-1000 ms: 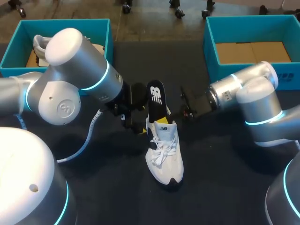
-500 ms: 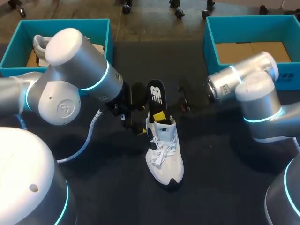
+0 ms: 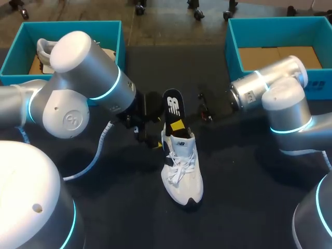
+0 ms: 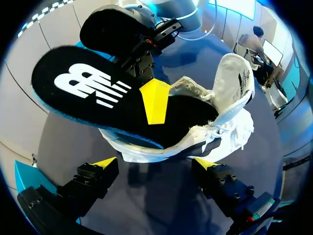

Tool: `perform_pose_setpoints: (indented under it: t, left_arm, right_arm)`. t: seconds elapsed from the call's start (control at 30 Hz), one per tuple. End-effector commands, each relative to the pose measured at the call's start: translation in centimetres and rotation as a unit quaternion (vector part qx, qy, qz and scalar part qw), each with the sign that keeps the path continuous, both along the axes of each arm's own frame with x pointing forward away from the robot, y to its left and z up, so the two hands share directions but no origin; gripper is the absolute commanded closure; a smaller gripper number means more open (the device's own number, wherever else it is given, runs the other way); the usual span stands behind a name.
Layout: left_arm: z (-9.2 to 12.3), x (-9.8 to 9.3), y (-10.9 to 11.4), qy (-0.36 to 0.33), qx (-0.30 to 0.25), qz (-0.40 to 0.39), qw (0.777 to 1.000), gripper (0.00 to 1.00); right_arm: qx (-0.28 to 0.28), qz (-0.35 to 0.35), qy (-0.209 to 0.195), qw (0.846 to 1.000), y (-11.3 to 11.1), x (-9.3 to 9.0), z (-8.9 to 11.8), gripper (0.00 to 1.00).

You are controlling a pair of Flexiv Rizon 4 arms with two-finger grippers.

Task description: Take the shoe out of the shoebox, open the shoe tongue, remove and reinsert the insole, then place the shoe into the shoebox

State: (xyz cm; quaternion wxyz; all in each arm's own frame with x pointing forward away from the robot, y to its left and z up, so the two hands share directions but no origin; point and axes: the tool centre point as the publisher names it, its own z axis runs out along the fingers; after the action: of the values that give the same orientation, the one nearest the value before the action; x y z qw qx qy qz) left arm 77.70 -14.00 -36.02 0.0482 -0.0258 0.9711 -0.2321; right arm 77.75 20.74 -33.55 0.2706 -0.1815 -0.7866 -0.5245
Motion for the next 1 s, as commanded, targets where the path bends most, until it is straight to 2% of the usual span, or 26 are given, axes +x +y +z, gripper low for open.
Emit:
perform_pose_setpoints:
  t: [0.03, 0.2, 0.4, 0.43, 0.47, 0.5, 0.57, 0.73, 1.0]
  left_arm:
    - [0.0, 0.0, -0.1, -0.001, 0.002, 0.000, 1.000, 0.00]
    - [0.0, 0.0, -0.1, -0.001, 0.002, 0.000, 1.000, 0.00]
    - [0.0, 0.0, -0.1, -0.001, 0.002, 0.000, 1.000, 0.00]
    - [0.0, 0.0, -0.1, -0.001, 0.002, 0.000, 1.000, 0.00]
    - [0.0, 0.0, -0.1, -0.001, 0.002, 0.000, 1.000, 0.00]
    - [0.0, 0.0, -0.1, -0.001, 0.002, 0.000, 1.000, 0.00]
    - [0.0, 0.0, -0.1, -0.001, 0.002, 0.000, 1.000, 0.00]
    - [0.0, 0.0, -0.1, -0.001, 0.002, 0.000, 1.000, 0.00]
    - [0.0, 0.0, -0.1, -0.001, 0.002, 0.000, 1.000, 0.00]
  right_arm:
    - [-0.002, 0.004, 0.015, 1.000, 0.0, -0.7, -0.7, 1.00]
    - [-0.017, 0.004, 0.043, 0.999, -0.1, -2.3, -1.7, 1.00]
    - [-0.017, 0.000, 0.055, 0.998, 0.0, -2.9, -2.2, 1.00]
    - [-0.019, -0.001, 0.054, 0.998, 0.0, -2.9, -2.1, 0.95]
    - [-0.017, -0.004, 0.047, 0.999, -0.1, -2.8, -1.9, 0.85]
    - [-0.019, -0.006, 0.041, 0.999, -0.1, -2.7, -1.7, 0.80]
    - [-0.023, -0.007, 0.033, 0.999, -0.1, -2.4, -1.1, 0.75]
    - [-0.029, -0.005, 0.022, 0.999, -0.2, -1.7, -0.4, 0.72]
    - [-0.036, -0.001, 0.009, 0.999, -1.0, -0.3, 0.6, 0.75]
